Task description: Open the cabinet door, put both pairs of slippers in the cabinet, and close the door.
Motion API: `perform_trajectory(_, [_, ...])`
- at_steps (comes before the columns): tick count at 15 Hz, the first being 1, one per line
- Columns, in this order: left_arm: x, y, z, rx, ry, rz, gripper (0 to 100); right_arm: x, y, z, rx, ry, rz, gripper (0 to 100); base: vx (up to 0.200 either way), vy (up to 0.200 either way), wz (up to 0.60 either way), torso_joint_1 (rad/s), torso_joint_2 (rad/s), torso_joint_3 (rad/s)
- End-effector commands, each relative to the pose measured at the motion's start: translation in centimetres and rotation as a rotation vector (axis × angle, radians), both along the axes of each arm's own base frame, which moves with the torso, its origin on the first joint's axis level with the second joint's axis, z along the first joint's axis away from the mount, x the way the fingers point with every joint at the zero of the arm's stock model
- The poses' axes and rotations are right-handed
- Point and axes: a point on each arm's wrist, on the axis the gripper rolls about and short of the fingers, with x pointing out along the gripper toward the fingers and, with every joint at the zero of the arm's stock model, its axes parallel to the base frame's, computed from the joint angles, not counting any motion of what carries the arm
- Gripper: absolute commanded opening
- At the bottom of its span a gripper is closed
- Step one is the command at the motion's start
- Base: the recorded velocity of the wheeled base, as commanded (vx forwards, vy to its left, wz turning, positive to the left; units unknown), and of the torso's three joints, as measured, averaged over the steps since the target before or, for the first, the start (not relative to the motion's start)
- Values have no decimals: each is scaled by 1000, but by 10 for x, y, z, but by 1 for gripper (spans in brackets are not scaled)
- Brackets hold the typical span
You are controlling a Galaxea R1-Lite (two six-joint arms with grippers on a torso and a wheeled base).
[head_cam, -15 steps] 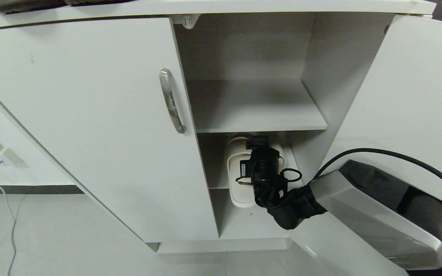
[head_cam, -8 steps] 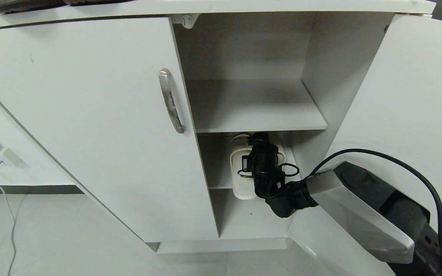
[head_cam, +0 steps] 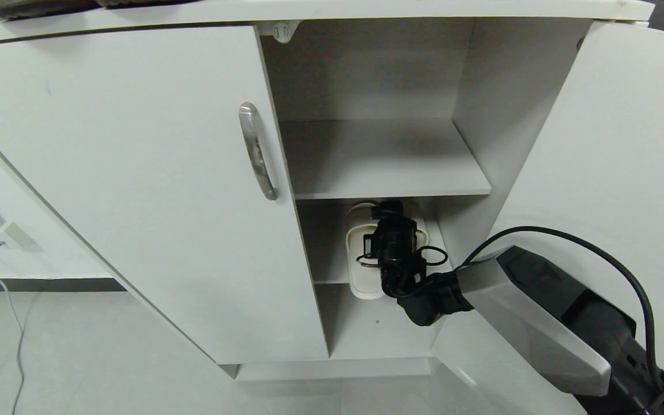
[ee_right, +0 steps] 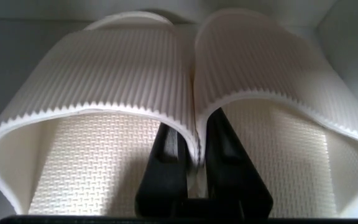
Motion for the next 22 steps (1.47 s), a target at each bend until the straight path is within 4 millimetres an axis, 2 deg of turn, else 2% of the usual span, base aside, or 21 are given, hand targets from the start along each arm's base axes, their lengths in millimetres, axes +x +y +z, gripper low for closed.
perform_trajectory(1, [0,0,0,0,2,1,0,0,1,-4,-6,6,2,100,0,0,0,0,0,0])
perform_trajectory(4, [0,0,0,-1,2,1,0,0,0,-6,-9,11,-1,100,0,0,0,0,0,0])
perform_trajectory(9, [0,0,0,-4,2,3,0,-29,-7,10,-16,22,18,100,0,0,0,0,0,0])
perform_trajectory(10, [0,0,0,-4,2,3,0,-47,-11,17,-22,29,34,100,0,0,0,0,0,0])
perform_trajectory(12, [0,0,0,-4,2,3,0,-69,-15,26,-29,40,57,100,0,0,0,0,0,0])
perform_trajectory(13, [0,0,0,-4,2,3,0,-91,-21,28,-44,61,79,100,0,0,0,0,0,0])
perform_trajectory(18, [0,0,0,-4,2,3,0,-174,-54,33,-93,113,168,100,0,0,0,0,0,0])
perform_trajectory(20, [0,0,0,-4,2,3,0,-188,-58,35,-90,122,191,100,0,0,0,0,0,0])
perform_trajectory(22, [0,0,0,-4,2,3,0,-192,-53,33,-92,127,212,100,0,0,0,0,0,0])
